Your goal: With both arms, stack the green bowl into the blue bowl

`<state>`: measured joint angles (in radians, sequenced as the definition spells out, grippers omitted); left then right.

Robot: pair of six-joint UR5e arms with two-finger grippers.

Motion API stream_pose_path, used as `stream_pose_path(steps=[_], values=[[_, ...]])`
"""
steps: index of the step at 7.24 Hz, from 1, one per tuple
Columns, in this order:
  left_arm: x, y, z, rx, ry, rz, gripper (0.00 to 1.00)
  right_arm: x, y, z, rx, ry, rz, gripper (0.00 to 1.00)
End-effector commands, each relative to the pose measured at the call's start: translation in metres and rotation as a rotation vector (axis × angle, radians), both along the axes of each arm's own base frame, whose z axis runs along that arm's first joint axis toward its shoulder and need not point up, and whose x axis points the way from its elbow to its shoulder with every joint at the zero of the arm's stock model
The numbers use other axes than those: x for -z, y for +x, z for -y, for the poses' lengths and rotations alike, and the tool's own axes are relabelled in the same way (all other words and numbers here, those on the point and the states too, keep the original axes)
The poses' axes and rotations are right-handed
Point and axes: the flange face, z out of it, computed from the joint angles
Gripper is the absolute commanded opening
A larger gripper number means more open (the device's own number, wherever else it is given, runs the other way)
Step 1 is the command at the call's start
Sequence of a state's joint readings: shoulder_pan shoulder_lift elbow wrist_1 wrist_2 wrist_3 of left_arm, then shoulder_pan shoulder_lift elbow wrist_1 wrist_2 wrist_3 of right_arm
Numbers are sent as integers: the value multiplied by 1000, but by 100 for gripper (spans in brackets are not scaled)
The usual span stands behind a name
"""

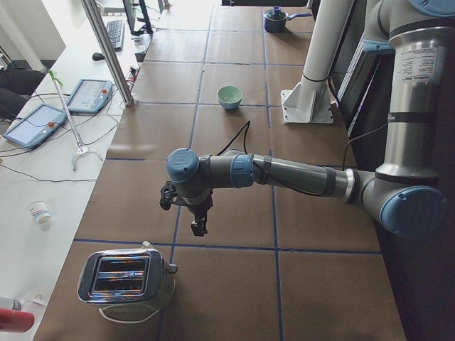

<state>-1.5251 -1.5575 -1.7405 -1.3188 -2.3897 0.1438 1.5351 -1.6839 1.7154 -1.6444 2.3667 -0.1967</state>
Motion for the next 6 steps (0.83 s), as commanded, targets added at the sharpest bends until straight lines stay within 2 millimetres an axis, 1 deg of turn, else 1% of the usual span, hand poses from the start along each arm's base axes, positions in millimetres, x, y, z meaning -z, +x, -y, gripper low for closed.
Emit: stream_pose_path(steps=[1,2,3,4,5,6], values=[[-9,0,-4,-1,-25,1,100,0,-1,1,1,0,0,100],[-9,-1,-5,4,-30,0,100,-1,0,0,3,0,-1,100],[-28,-3,-22,2,-53,-3,100,-1,0,-1,4,1,0,100],[-34,-3,-27,9,-52,-5,100,-2,0,-1,9,5,-1,100],[-39,-2,-29,9,-60,-9,100,-4,-1,-1,10,3,2,100],[-37,-2,-26,8,-54,-13,100,-1,-1,0,11,10,3,100]])
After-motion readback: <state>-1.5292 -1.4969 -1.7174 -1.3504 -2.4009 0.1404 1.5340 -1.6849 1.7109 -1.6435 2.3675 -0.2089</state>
